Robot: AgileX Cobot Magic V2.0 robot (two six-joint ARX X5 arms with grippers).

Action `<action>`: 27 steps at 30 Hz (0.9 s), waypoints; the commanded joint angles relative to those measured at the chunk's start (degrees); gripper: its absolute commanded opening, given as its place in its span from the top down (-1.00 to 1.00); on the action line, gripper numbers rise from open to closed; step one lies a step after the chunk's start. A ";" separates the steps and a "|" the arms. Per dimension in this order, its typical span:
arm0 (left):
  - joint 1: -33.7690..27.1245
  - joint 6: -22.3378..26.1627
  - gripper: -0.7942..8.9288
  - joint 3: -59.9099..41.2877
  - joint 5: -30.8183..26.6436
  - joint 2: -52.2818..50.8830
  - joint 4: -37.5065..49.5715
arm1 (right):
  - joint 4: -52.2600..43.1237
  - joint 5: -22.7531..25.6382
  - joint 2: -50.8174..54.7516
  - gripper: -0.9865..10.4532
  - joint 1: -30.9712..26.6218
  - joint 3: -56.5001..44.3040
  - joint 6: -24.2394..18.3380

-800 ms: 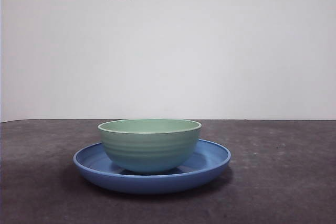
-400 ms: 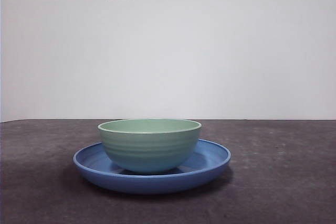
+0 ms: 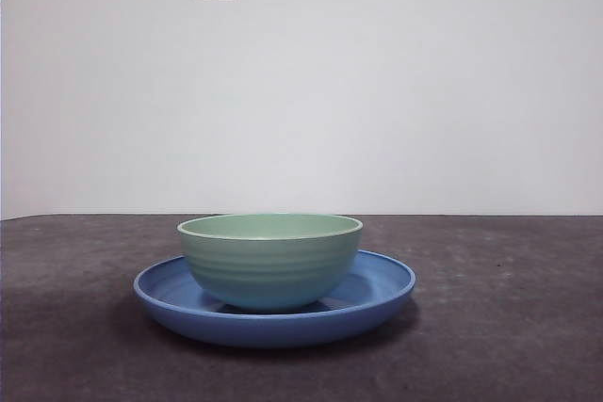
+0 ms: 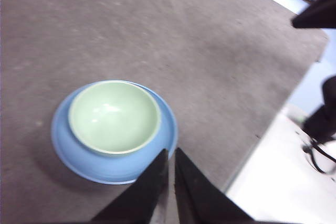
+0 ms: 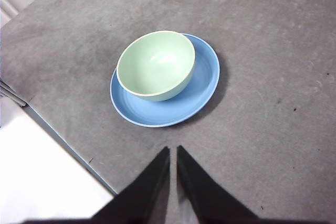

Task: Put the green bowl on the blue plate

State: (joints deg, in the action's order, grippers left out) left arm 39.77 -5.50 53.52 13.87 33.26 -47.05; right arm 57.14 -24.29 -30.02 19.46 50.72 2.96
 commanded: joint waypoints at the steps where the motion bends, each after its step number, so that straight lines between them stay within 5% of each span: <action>1: -2.75 -0.15 0.80 0.39 0.39 -0.48 0.37 | -0.59 -0.26 -0.11 0.79 0.28 0.24 -0.28; 6: -13.09 1.09 0.80 -1.18 0.33 -1.25 1.68 | -0.59 -0.26 -0.11 0.79 0.28 0.24 -0.28; 14: -29.57 6.78 0.80 -20.15 -1.57 -9.84 18.60 | -0.59 -0.26 -0.11 0.79 0.28 0.24 -0.28; 27: -39.89 6.69 0.80 -44.96 -5.11 -29.35 25.68 | -0.59 -0.26 -0.11 0.80 0.28 0.24 -0.28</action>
State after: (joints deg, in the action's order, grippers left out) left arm 0.05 0.78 8.69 9.13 4.12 -22.44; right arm 57.14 -24.32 -30.02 19.46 50.72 2.96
